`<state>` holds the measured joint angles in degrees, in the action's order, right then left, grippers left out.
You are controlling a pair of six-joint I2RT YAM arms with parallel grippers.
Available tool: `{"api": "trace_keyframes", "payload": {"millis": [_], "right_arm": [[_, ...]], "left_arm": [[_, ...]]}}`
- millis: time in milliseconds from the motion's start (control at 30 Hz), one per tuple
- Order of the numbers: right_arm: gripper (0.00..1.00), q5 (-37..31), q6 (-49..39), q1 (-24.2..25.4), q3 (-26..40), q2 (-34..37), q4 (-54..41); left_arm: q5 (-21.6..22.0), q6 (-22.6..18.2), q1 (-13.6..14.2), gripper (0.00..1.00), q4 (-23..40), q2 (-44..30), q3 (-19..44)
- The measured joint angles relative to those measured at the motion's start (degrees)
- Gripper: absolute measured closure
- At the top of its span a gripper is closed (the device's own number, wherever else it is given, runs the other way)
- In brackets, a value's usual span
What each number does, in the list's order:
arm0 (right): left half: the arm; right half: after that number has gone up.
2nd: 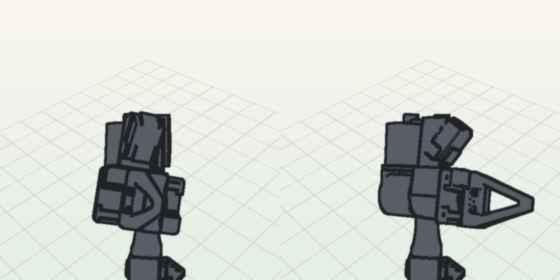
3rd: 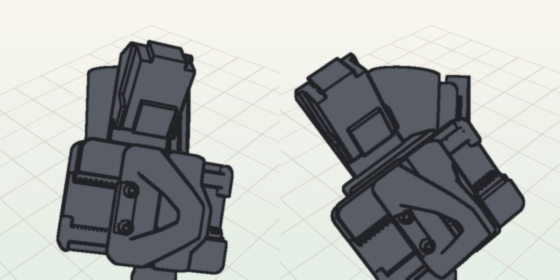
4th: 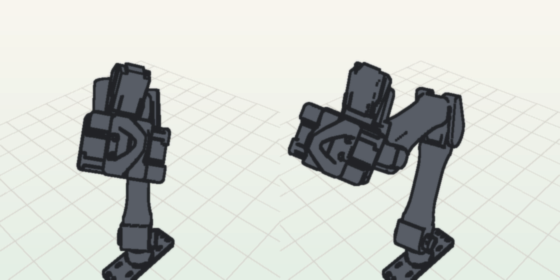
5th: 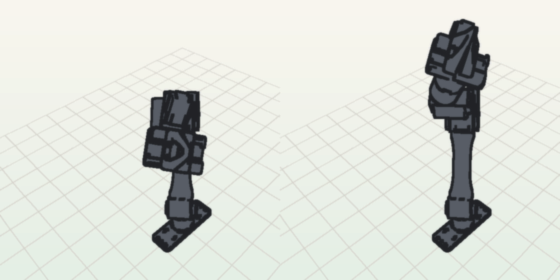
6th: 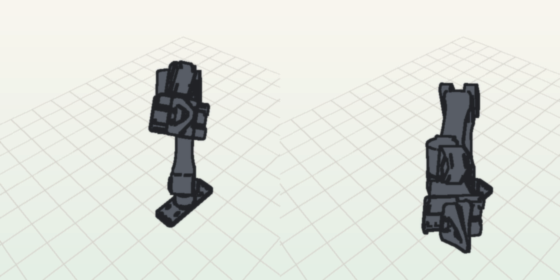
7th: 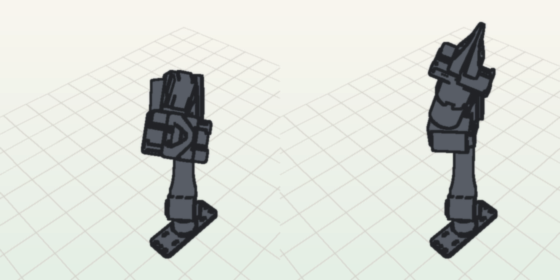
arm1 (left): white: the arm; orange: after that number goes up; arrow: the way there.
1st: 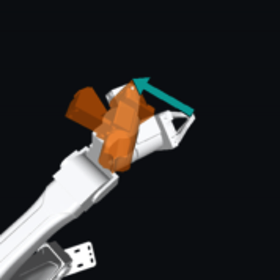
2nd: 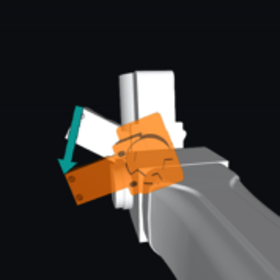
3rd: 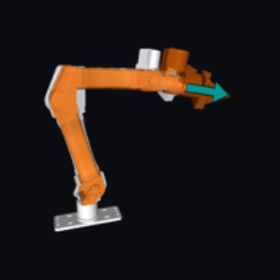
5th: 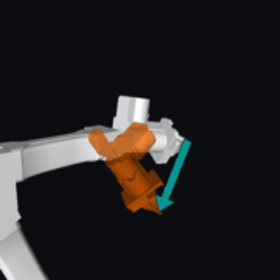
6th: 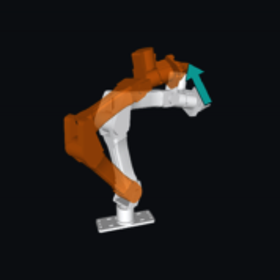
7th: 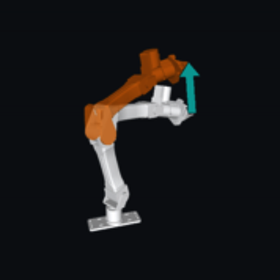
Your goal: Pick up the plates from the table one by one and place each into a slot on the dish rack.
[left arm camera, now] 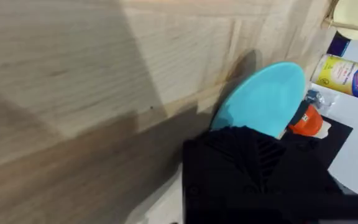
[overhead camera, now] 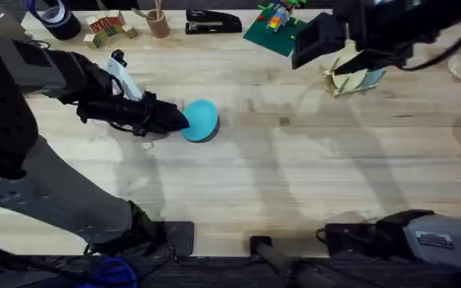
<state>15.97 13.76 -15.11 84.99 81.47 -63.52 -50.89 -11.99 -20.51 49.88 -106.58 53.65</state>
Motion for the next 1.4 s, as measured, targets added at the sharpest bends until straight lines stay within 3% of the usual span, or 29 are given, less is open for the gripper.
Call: {"api": "trace_keyframes", "payload": {"millis": [700,1400], "right_arm": [[0.007,8.05,-5.33,-0.1,-0.16,18.46,5.84],[0.007,15.89,-9.11,-2.56,-2.45,28.48,13.82]], "left_arm": [[-0.15,0.0,0.0,0.96,-0.46,0.02,0.0],[-0.15,0.0,0.0,0.961,-0.46,0.0,0.0]]}}
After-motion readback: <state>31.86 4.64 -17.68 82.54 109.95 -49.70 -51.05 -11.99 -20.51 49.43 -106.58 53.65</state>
